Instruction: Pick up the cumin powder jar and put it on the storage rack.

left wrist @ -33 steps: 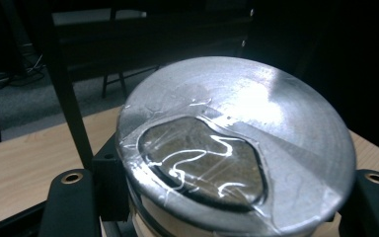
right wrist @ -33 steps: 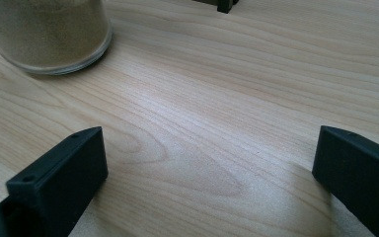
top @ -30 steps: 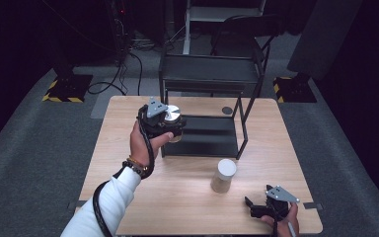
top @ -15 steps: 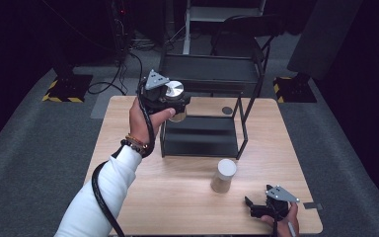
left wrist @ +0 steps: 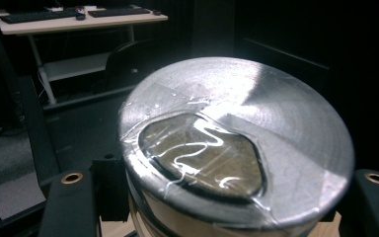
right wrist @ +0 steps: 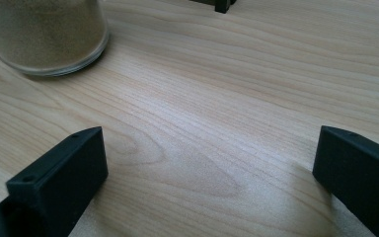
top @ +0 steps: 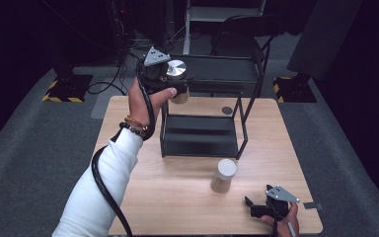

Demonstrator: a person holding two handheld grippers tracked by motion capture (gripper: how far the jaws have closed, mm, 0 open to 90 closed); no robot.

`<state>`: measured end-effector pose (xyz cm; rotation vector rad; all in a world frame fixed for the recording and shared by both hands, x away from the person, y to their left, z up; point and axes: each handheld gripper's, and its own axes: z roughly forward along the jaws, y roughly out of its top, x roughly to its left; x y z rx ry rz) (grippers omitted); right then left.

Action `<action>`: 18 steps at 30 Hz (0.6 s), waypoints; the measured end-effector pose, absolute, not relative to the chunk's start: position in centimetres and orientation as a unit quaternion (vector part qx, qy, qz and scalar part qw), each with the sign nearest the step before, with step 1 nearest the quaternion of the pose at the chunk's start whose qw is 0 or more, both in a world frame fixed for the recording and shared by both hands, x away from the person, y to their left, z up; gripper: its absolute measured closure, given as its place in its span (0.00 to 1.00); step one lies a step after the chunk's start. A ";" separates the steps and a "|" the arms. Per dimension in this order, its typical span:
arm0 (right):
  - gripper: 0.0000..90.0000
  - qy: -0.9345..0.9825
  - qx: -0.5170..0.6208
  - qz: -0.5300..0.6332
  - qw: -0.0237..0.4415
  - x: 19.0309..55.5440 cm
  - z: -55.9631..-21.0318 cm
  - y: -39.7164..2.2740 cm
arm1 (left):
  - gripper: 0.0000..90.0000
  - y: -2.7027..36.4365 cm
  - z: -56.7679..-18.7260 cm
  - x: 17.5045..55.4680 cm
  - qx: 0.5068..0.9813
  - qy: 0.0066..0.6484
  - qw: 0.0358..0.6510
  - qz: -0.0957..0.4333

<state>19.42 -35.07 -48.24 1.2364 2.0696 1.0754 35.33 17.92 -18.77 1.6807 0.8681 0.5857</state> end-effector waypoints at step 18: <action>0.00 0.759 0.454 0.395 0.249 19.4 -48.3 -35.1 | 0.35 15.8 -16.3 39.0 0.703 0.375 0.535 0.281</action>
